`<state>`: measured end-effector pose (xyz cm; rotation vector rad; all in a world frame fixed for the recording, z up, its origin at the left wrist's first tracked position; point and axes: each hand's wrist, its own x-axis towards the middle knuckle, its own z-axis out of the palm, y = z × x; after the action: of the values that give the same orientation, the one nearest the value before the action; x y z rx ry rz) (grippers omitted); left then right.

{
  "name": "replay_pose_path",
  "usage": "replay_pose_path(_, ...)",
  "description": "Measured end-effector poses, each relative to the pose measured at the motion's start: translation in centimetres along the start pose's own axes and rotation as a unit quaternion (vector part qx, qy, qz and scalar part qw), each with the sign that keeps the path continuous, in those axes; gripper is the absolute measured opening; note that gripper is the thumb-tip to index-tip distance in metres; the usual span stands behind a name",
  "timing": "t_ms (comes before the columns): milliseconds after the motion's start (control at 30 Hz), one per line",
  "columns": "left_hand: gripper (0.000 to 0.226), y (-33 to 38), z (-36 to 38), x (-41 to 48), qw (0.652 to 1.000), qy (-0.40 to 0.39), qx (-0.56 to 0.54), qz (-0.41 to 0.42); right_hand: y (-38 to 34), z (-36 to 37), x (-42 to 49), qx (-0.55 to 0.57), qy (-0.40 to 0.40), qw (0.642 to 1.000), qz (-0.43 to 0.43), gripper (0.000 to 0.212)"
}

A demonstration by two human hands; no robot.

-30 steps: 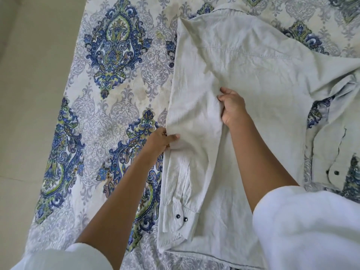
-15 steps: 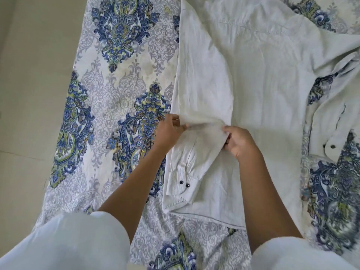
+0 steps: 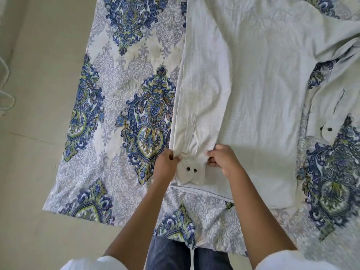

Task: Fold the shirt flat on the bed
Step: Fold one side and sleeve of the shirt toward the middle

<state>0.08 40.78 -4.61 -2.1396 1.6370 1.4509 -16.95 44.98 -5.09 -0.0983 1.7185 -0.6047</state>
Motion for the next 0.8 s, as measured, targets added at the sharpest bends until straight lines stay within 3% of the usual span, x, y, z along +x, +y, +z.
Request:
replay_pose_path(167,0.017,-0.3,-0.3,0.3,0.985,0.025,-0.169,-0.019,0.5,0.6,-0.7,-0.002,-0.049,0.998,0.038,0.01)
replay_pose_path(300,0.008,-1.2,-0.6,0.6,0.992,-0.009,-0.125,-0.027,0.8,1.2,-0.6,-0.041,-0.049,0.997,0.052,0.012)
replay_pose_path(433,0.024,-0.4,-0.9,0.5,0.998,-0.061,0.0,-0.021,-0.2,0.8,-0.1,-0.027,-0.018,0.998,0.046,0.017)
replay_pose_path(500,0.036,0.7,-0.7,0.1,0.995,0.003,0.1,0.013,-1.1,0.6,0.7,-0.01,0.047,0.999,0.002,0.021)
replay_pose_path(567,0.048,2.2,-0.2,0.3,0.971,0.107,0.192,0.09,-2.6,0.6,1.5,-0.002,0.097,0.994,-0.05,0.022)
replay_pose_path(633,0.052,4.2,0.3,1.6,0.944,0.142,0.241,0.176,-4.4,0.4,2.5,0.021,0.12,0.988,-0.09,0.028)
replay_pose_path(733,0.057,6.6,0.9,4.8,0.894,0.073,0.325,0.298,-7.0,-0.4,4.3,0.051,0.134,0.983,-0.111,0.028)
replay_pose_path(800,0.059,6.5,1.0,7.1,0.862,0.023,0.386,0.327,-8.0,-1.2,5.1,0.078,0.159,0.981,-0.076,0.015)
